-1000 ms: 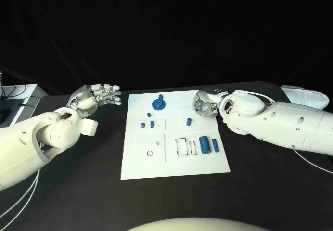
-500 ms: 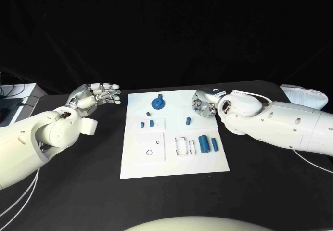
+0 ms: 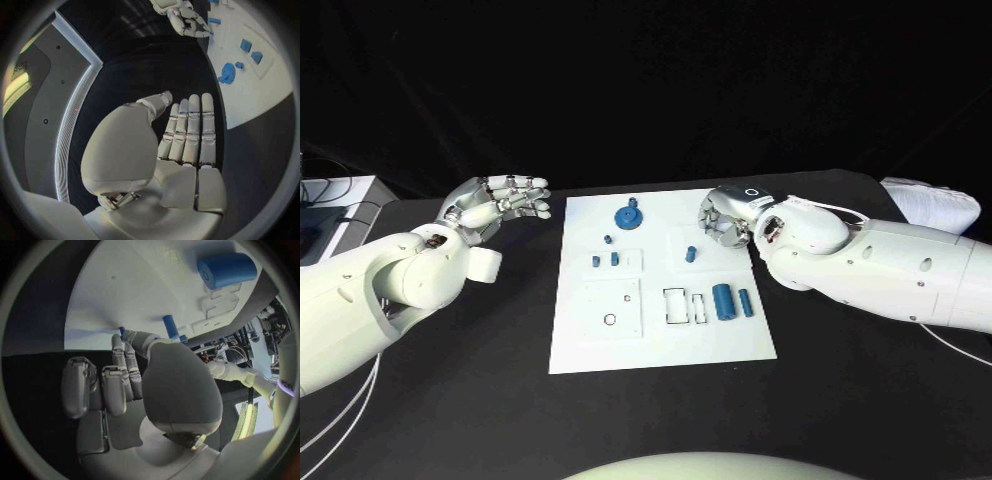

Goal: Assemble the parts on the task board

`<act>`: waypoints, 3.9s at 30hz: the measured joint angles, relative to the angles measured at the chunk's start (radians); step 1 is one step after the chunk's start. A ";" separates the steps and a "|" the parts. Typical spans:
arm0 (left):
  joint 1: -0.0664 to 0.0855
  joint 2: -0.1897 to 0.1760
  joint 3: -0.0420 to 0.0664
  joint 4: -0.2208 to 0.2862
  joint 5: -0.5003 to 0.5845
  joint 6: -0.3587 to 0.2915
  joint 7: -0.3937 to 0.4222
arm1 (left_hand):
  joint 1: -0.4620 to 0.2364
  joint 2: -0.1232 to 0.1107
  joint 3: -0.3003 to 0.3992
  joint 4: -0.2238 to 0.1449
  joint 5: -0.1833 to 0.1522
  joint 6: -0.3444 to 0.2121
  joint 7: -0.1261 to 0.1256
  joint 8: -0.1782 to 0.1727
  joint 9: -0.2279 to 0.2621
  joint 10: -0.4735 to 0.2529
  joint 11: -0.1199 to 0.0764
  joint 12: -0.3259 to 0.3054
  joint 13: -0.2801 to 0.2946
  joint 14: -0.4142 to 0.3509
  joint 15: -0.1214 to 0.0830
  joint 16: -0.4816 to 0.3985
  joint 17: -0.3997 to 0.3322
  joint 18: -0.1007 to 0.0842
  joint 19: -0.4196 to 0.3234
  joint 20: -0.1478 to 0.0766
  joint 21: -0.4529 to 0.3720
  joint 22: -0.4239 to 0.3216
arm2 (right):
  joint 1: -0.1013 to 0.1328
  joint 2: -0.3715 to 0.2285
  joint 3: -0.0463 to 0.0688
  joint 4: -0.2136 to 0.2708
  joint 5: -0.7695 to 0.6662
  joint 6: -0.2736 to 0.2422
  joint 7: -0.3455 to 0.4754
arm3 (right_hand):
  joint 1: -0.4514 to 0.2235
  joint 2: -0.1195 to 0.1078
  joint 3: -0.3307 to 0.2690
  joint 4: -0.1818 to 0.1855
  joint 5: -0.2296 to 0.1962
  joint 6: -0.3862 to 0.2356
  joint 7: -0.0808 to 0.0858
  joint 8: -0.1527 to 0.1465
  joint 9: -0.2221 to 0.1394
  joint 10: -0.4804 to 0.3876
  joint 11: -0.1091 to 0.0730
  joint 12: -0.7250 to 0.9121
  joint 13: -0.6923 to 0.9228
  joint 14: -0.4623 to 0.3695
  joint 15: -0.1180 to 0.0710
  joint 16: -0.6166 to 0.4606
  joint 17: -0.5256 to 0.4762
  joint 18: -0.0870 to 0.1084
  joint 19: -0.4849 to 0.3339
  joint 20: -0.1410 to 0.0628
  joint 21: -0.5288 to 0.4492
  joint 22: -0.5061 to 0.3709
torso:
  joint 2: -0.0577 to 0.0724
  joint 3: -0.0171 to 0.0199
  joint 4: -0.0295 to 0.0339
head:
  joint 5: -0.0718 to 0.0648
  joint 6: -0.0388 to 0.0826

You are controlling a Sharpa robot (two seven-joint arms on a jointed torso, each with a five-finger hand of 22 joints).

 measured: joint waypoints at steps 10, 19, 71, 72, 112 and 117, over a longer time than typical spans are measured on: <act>0.000 0.006 0.000 -0.010 0.000 0.000 0.000 | 0.000 0.000 0.000 0.000 0.000 0.000 0.000 0.000 -0.001 0.000 0.000 0.000 -0.001 0.000 0.000 0.000 0.000 0.000 0.000 0.000 0.000 0.000 | 0.021 -0.059 0.014 0.098 0.004 -0.045 0.000 | 0.000 0.000 0.004 -0.004 0.000 0.000 0.000 0.004 0.000 0.004 0.003 -0.004 -0.001 -0.003 -0.003 0.000 0.000 0.000 0.000 0.000 0.004 0.000 | -0.001 0.0000 -0.0017 | 0.001 0.006; -0.001 0.014 0.000 -0.014 -0.001 0.000 -0.001 | 0.000 0.000 0.000 0.000 0.000 0.000 0.000 0.000 -0.001 -0.004 0.004 0.000 -0.001 0.000 0.000 -0.005 0.001 0.000 0.000 0.000 -0.004 -0.001 | 0.023 -0.070 0.016 0.192 0.022 -0.063 0.004 | 0.000 0.000 0.004 -0.004 0.000 0.003 0.003 0.004 0.000 0.004 0.003 -0.008 -0.002 -0.003 -0.003 0.000 0.000 0.000 0.000 0.000 0.012 0.000 | -0.005 -0.0016 -0.0031 | 0.020 0.005; -0.005 0.027 0.000 0.070 0.000 -0.070 0.000 | 0.000 0.000 -0.003 0.003 0.000 0.000 0.000 0.000 -0.002 -0.004 0.003 -0.003 -0.001 0.000 0.000 -0.013 0.003 0.000 0.000 0.000 -0.008 -0.004 | -0.117 0.156 -0.022 0.177 -0.079 -0.008 0.001 | -0.014 -0.006 0.016 -0.011 0.000 0.001 0.002 0.003 0.003 0.004 0.003 -0.009 -0.005 0.000 -0.007 0.000 0.000 0.000 0.000 0.000 0.007 0.000 | -0.011 -0.0094 0.0008 | 0.140 -0.058; -0.005 0.026 0.000 0.070 0.000 -0.070 -0.001 | 0.000 0.000 -0.003 0.003 0.000 0.000 0.000 0.000 -0.002 -0.004 0.004 -0.003 -0.001 0.000 0.000 -0.013 0.004 0.000 0.000 0.000 -0.008 -0.004 | -0.117 0.156 -0.022 0.177 -0.081 -0.008 0.001 | -0.014 -0.006 0.016 -0.011 0.000 0.001 0.002 0.003 0.003 0.004 0.003 -0.009 -0.005 0.000 -0.007 0.000 0.000 0.000 0.000 0.000 0.007 0.000 | -0.011 -0.0094 0.0006 | 0.140 -0.059; -0.005 0.021 0.000 0.072 0.000 -0.069 -0.005 | 0.000 0.000 -0.003 0.003 0.001 0.000 0.000 0.000 -0.001 -0.004 0.003 -0.007 -0.001 0.000 0.000 -0.016 0.005 0.000 0.000 0.000 -0.012 -0.006 | -0.126 0.154 -0.034 0.177 -0.095 -0.031 0.003 | -0.099 -0.068 -0.160 0.019 0.001 -0.088 0.012 -0.088 -0.031 -0.137 0.021 -0.042 -0.065 0.000 0.018 -0.046 -0.028 0.016 -0.004 0.019 -0.160 -0.001 | -0.014 -0.0103 0.0003 | 0.142 -0.067; -0.005 0.022 0.000 0.068 0.000 -0.068 -0.007 | 0.000 0.000 -0.006 0.000 0.001 0.000 0.000 0.000 -0.002 -0.004 0.003 -0.007 -0.001 0.000 0.000 -0.020 0.005 0.000 0.000 0.000 -0.012 -0.006 | -0.126 0.137 -0.034 0.196 -0.095 -0.063 -0.002 | -0.078 -0.060 -0.210 0.031 -0.003 -0.090 0.014 -0.102 -0.040 -0.145 0.022 -0.029 -0.073 0.000 0.018 -0.053 -0.042 0.016 -0.007 0.022 -0.178 -0.001 | -0.014 -0.0097 0.0000 | 0.142 -0.062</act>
